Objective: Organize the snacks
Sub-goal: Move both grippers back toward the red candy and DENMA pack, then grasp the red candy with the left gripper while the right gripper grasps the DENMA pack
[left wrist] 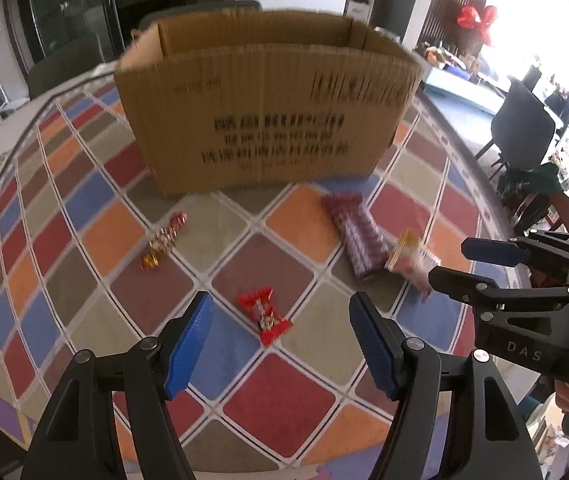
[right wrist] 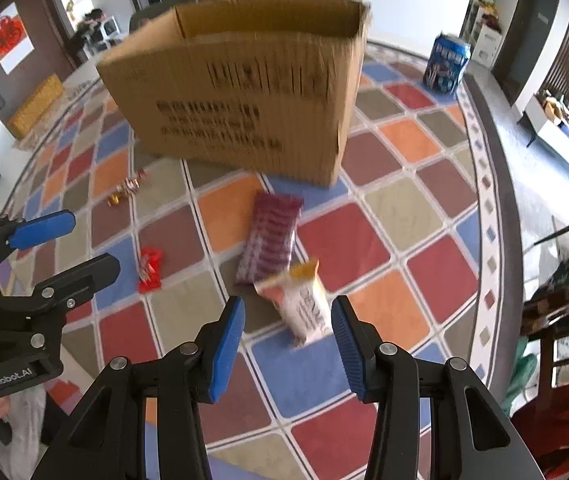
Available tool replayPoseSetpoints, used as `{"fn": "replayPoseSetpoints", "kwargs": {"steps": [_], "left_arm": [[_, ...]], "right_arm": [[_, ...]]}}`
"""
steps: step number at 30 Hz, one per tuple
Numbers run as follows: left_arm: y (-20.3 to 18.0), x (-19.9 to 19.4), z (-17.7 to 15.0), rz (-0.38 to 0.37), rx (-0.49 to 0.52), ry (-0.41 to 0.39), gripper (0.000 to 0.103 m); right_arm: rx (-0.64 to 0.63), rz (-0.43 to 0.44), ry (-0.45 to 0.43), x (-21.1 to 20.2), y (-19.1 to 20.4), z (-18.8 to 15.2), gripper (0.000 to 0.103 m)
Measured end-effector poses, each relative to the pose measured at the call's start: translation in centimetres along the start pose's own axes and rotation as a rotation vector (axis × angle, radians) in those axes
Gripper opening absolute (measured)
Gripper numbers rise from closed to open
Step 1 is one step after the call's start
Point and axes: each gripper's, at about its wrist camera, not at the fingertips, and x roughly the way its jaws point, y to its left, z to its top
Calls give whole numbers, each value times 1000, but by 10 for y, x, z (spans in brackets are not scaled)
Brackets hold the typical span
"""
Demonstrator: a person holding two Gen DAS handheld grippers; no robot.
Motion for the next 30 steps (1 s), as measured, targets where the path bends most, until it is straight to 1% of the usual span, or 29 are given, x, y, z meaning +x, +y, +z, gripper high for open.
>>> {"fn": "replayPoseSetpoints", "kwargs": {"steps": [6,12,16,19,22,24,26,28,30], "left_arm": [[5,22,-6,9,-9,58,69],[14,42,-9,8,-33,106,69],[15,52,-6,5,-36,120,68],[14,58,-4,7,-35,125,64],[15,64,-3,0,-42,139,61],[16,66,-3,-4,-43,145,55],[17,69,-3,-4,-44,150,51],[18,70,-3,-11,-47,153,44],[18,72,-4,-18,-46,157,34]], "right_arm": [[-24,-21,86,24,0,-8,46],[-47,-55,129,41,0,-7,46],[-35,-60,147,49,-3,-4,46],[-33,-65,150,53,-5,-2,46],[-31,-68,148,55,-5,1,49],[-32,-70,147,57,-4,4,49],[-40,-62,148,59,-5,7,49],[-41,-57,158,64,-6,9,49],[-31,-37,162,67,-7,10,49]]}}
